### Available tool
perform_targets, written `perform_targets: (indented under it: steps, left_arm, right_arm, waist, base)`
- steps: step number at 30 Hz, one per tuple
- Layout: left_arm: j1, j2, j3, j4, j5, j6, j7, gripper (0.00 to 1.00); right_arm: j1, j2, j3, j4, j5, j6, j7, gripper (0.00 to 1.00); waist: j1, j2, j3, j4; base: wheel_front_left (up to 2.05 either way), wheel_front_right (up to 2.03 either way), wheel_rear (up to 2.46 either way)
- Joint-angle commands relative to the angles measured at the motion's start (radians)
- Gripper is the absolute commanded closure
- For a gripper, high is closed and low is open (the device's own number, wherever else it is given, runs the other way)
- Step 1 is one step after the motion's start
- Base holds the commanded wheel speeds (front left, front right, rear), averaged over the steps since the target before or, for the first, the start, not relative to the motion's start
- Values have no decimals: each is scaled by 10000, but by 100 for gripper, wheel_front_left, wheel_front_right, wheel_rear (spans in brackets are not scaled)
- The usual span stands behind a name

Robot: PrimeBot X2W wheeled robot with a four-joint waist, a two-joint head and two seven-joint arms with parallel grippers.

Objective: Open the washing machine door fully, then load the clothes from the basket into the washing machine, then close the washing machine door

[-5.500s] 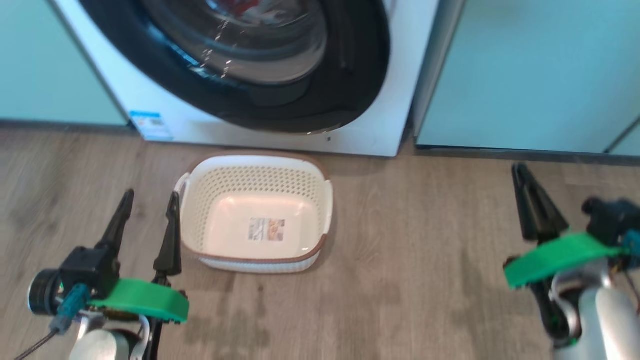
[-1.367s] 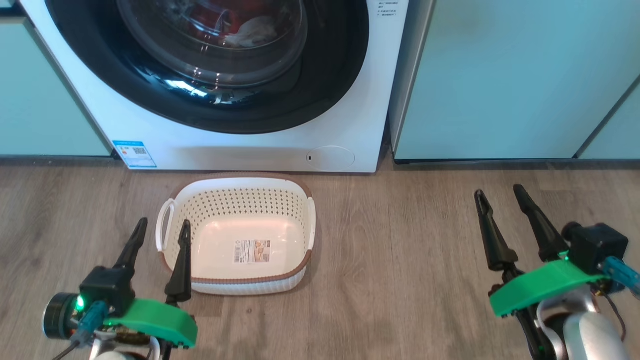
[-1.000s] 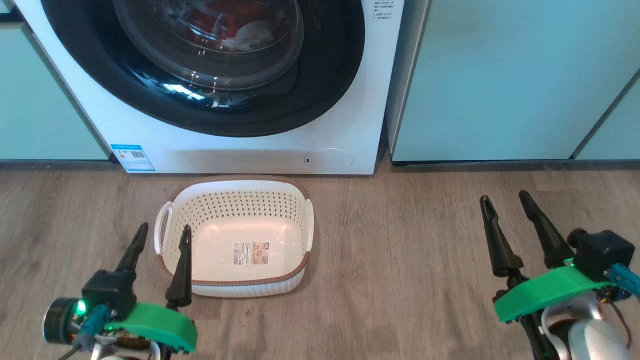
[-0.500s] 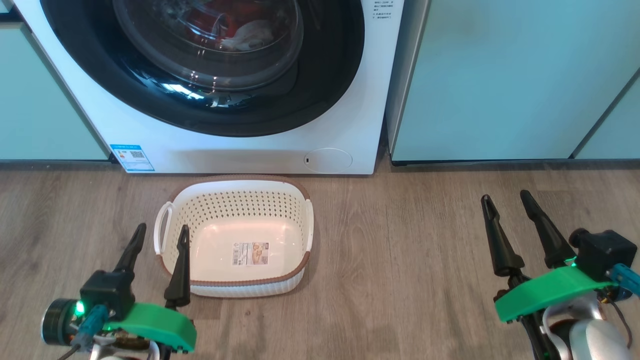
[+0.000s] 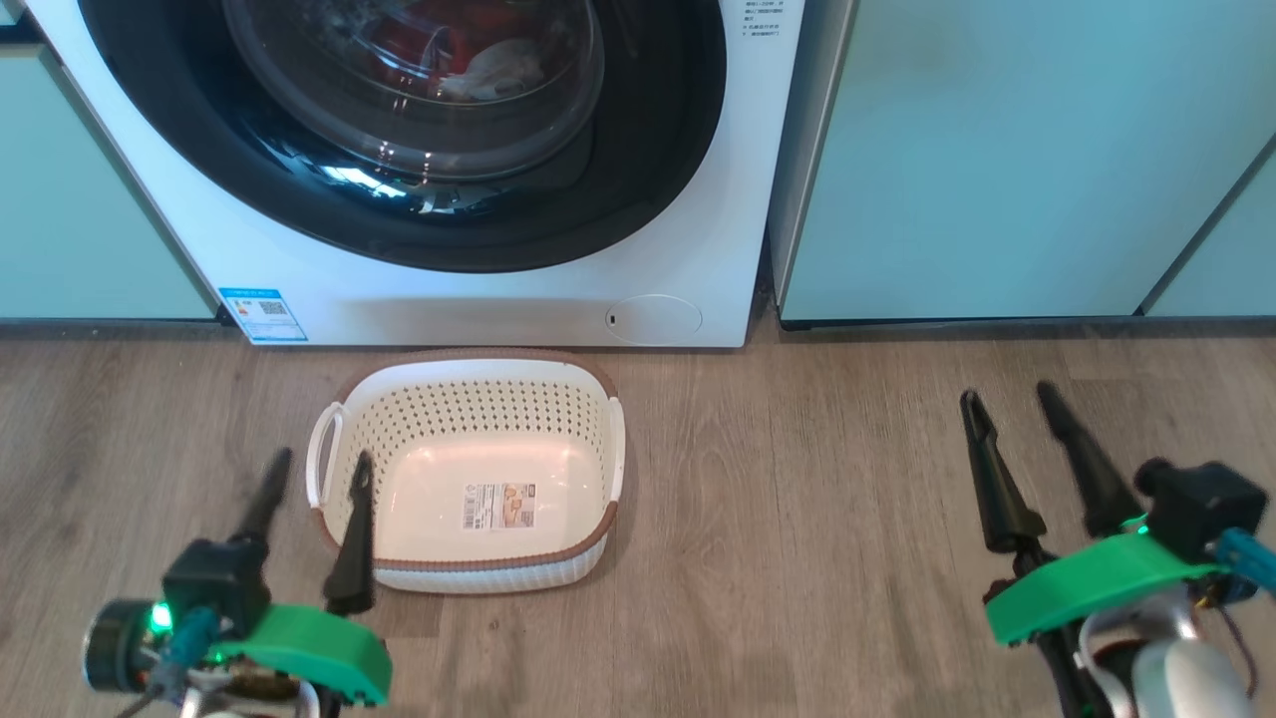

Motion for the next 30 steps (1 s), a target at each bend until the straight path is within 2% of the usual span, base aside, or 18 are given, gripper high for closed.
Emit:
perform_targets:
  steps: [1, 30]
  left_arm:
    - [0, -13, -2, 35, 4, -13, -2, 100]
    - [-379, -143, 258, 849, -3270, -368, 384, 100]
  right_arm:
    - [1, 0, 4, 31, 0, 0, 0, 100]
    - [-278, -149, 41, 868, 3087, 1, 191, 100]
  waist:
    - [0, 0, 0, 0]
    - [0, 0, -49, 24]
  base:
    - [0, 0, 0]
    - [0, 0, 0]
